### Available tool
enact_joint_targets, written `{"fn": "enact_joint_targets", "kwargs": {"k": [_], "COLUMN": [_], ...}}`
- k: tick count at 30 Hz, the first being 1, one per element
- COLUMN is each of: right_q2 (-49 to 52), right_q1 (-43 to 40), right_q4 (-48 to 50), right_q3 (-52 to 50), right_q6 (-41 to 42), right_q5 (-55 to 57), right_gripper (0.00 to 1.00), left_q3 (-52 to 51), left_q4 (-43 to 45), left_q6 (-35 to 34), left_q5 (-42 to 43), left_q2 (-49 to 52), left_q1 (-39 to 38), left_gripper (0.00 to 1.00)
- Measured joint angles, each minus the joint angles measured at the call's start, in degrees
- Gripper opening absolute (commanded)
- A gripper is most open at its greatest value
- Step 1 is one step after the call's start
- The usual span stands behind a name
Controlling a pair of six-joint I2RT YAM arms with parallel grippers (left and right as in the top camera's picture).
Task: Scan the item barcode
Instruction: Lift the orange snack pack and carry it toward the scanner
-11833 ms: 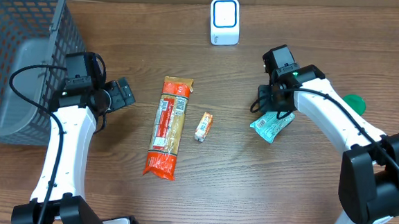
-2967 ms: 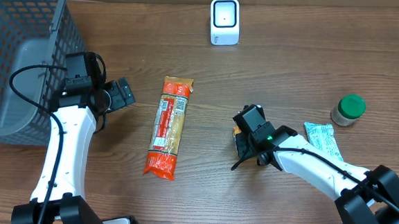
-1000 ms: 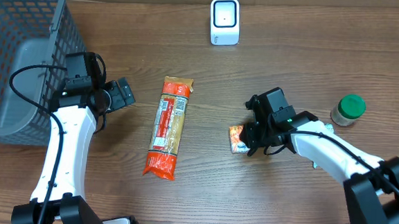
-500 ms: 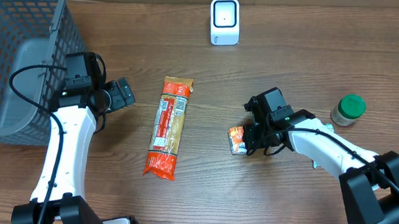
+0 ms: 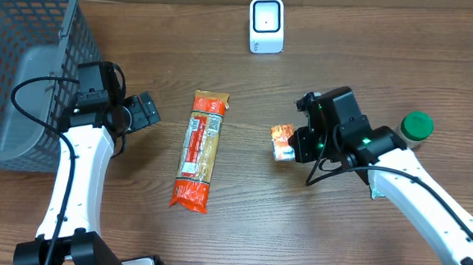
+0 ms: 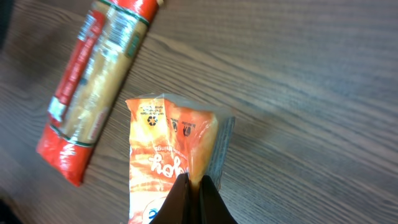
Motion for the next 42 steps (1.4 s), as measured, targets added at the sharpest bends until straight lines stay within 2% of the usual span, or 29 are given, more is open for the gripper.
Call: {"fn": "enact_joint_targets", "kwargs": {"k": [9,16,21,28,31,38,42], "right_q2": [-6.12,-6.03,-3.26,8.13,12.79,23.78,28.89], "right_q1": [-0.04,-0.04,-0.02,-0.04,-0.02,-0.02,0.39], "right_q4": [-8.55,-15.21,-26.16,-41.29,-40.68,-33.77,-24.0], "right_q3": [6.86,13.97,29.68,54.9,59.17,59.58,59.56], "right_q6": [-2.05,-3.98,-6.88,-14.4,-17.84,-31.1,-40.0], "right_q5": [0.02,2.6,5.9,13.64,19.19,28.81,35.74], "right_gripper": [0.03,0.03,0.03,0.03,0.03,0.03,0.03], "left_q3": [0.0,0.0,0.0,0.0,0.0,0.0,0.0], "left_q4": [0.0,-0.02,0.0,0.0,-0.02,-0.02,-0.02], "left_q6": [0.0,0.0,-0.02,0.0,-0.02,-0.02,-0.02], "left_q5": [0.0,0.0,-0.02,-0.02,0.0,0.0,0.0], "left_q2": [0.0,0.0,0.0,0.0,0.0,0.0,0.0], "left_q1": [0.0,0.0,0.0,0.0,0.0,0.0,0.0], "left_gripper": [1.0,1.0,1.0,1.0,1.0,1.0,1.0]}}
